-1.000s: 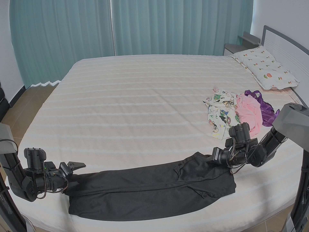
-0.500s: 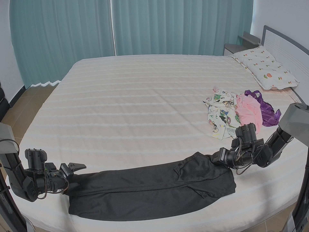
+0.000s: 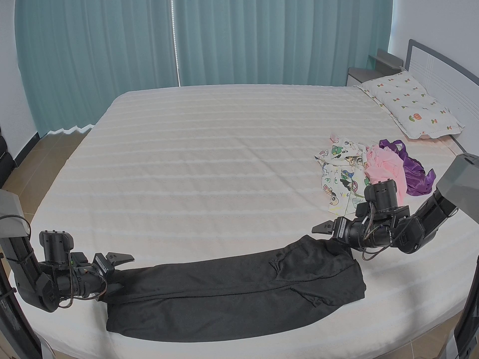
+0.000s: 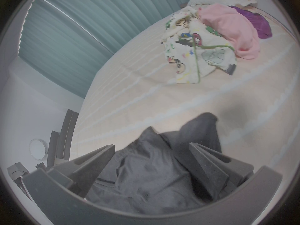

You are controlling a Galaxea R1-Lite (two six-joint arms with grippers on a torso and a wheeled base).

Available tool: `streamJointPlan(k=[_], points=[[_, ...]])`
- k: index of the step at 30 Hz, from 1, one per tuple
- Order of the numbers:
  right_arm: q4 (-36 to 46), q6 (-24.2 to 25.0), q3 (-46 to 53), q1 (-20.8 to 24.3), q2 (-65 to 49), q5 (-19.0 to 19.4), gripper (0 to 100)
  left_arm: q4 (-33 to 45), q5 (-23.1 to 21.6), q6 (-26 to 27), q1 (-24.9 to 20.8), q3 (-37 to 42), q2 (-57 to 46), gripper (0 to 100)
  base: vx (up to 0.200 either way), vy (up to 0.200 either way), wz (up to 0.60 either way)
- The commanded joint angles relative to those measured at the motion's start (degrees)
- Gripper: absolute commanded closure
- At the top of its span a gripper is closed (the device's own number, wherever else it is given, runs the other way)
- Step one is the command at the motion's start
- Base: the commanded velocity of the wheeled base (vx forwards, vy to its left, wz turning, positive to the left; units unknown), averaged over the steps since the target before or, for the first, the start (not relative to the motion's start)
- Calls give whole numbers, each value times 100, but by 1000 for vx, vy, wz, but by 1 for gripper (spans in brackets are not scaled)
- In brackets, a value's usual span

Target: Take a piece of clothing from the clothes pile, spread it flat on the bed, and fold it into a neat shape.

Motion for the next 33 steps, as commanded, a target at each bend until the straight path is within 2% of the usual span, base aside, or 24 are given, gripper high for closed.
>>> streamJointPlan(k=[1,15,16,33], points=[[17,8,-368,276,468,-29,0,-2,1,4,3,5,10,0,0,0,0],[0,-1,-447,214,872,-29,0,-2,1,13,-6,5,10,0,0,0,0],[0,8,-430,205,854,-29,100,-2,1,13,-6,5,19,0,0,0,0],[0,8,45,-102,380,-29,100,-2,1,4,3,5,19,0,0,0,0]])
